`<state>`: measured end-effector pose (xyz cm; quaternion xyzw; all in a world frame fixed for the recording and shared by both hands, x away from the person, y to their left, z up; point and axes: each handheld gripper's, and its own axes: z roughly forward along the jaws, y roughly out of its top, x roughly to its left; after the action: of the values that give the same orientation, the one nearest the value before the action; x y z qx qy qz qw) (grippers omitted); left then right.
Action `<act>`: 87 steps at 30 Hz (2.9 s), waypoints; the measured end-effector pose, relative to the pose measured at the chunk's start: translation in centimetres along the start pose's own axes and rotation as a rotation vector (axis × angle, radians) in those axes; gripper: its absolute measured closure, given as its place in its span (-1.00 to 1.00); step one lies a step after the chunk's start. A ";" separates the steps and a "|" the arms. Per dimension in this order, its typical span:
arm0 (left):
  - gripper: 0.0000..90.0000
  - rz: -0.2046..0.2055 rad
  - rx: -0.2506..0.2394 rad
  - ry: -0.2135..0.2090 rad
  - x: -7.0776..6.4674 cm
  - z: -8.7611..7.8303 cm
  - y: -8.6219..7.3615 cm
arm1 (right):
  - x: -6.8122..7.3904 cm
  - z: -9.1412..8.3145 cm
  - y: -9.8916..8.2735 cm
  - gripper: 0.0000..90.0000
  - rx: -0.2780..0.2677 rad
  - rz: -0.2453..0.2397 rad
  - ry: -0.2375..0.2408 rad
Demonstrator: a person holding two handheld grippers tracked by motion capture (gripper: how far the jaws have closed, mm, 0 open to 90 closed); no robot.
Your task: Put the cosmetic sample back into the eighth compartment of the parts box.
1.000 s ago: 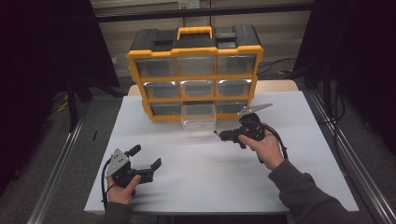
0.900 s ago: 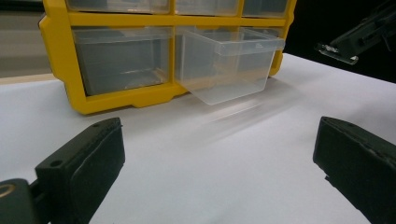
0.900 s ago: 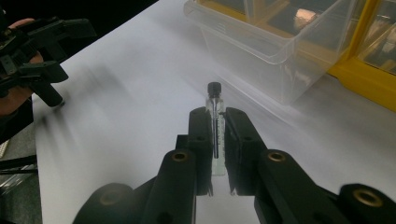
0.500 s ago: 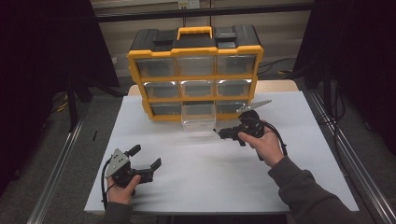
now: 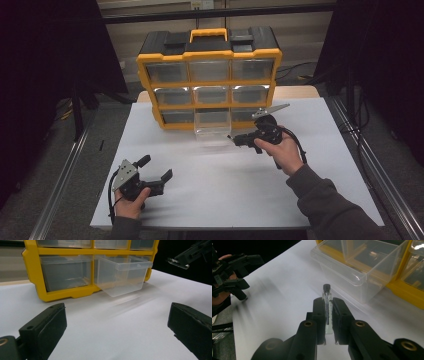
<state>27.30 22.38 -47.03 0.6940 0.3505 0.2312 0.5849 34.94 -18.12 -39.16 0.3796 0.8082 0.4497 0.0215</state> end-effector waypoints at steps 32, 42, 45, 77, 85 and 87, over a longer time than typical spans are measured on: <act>-0.95 -0.007 -0.006 0.003 0.0 0.0 0.0 | -0.2 0.5 1.9 0.81 0.012 -0.008 -0.006; -0.95 -0.012 -0.006 0.003 0.0 0.0 0.0 | -0.5 0.5 2.4 0.81 0.008 -0.008 -0.011; -0.95 -0.011 -0.006 0.003 0.0 0.0 0.0 | -0.6 0.5 2.6 0.81 0.007 -0.002 -0.012; -0.95 -0.003 -0.007 0.003 0.1 -0.1 0.1 | -0.8 1.1 4.3 0.81 0.002 -0.026 -0.041; -0.95 -0.004 -0.006 0.003 0.1 0.0 0.1 | -1.0 1.3 4.6 0.81 0.001 -0.028 -0.047; -0.95 -0.004 -0.007 0.003 0.1 0.0 0.1 | -1.0 1.4 4.7 0.81 -0.002 -0.024 -0.048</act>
<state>27.34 22.47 -46.97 0.6908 0.3520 0.2325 0.5872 38.98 -16.35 -36.80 0.3804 0.8116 0.4409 0.0465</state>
